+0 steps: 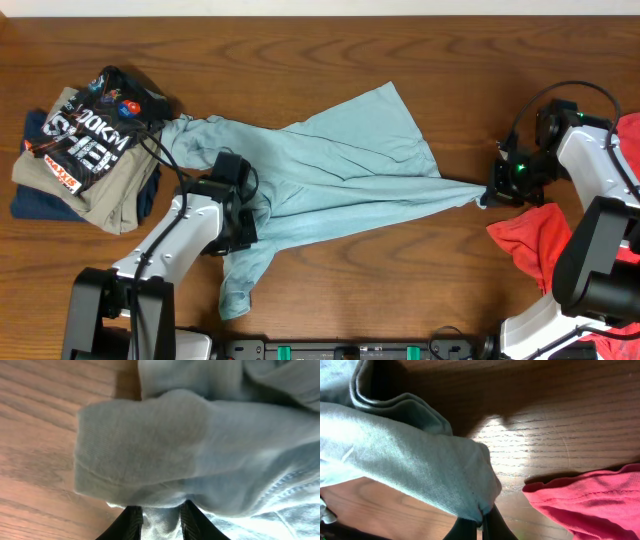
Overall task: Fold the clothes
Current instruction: 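Hold the sleeve with left gripper and right corner with right gripper, then lift the light-blue shirt with both grippers and swing it upward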
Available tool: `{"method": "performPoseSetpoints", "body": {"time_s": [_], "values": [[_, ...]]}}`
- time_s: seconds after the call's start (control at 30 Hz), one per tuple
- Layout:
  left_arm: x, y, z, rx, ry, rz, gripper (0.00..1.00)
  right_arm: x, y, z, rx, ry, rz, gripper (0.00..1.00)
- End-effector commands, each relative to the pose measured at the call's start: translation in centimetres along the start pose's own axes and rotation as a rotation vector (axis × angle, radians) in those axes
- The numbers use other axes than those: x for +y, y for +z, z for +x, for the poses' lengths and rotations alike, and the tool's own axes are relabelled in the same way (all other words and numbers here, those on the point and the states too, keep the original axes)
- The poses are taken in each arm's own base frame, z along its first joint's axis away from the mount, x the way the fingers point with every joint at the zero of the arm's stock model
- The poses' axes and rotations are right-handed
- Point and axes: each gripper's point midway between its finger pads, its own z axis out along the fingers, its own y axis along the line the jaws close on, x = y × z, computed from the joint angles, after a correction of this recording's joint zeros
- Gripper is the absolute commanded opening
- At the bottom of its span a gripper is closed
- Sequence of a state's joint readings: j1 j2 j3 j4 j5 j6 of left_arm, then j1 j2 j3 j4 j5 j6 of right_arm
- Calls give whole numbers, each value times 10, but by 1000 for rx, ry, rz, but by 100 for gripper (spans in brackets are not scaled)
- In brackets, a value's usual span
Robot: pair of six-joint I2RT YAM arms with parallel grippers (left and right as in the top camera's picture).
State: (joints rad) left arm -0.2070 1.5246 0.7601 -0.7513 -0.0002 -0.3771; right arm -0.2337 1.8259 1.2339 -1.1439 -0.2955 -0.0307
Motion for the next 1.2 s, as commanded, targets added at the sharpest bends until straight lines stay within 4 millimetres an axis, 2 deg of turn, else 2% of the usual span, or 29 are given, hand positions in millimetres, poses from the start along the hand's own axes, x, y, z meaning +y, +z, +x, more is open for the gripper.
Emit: {"method": "performPoseSetpoints", "body": {"time_s": [0.0,0.1,0.2,0.4,0.53,0.67,0.8,0.87,1.0,1.17], "values": [[3,1,2,-6,1,-11,27,4,3,3,13,-26,6,1],[3,1,2,-6,1,-11,19,4,3,3,13,-26,7,1],[1,1,-2,-19,0,-5,6,4,3,3,13,-26,6,1],[-1,-1,-7,-39,-1,4,6,4,3,3,12,-26,6,1],[-3,-26,-12,-26,4,-1,7,10,-2,-1,-7,-27,-28,1],[-5,-83,-24,-56,36,17,6,27,-31,-10,-90,-56,-117,1],[-11,-160,-34,-148,37,91,6,37,-76,-18,-216,-87,-129,1],[-14,-191,-39,-213,36,133,6,42,-99,-19,-276,-107,-124,1],[-13,-251,-47,-368,28,201,6,50,-147,-15,-392,-143,-99,1],[-2,-314,-50,-553,-7,274,6,58,-205,-4,-536,-169,-79,1]]}}
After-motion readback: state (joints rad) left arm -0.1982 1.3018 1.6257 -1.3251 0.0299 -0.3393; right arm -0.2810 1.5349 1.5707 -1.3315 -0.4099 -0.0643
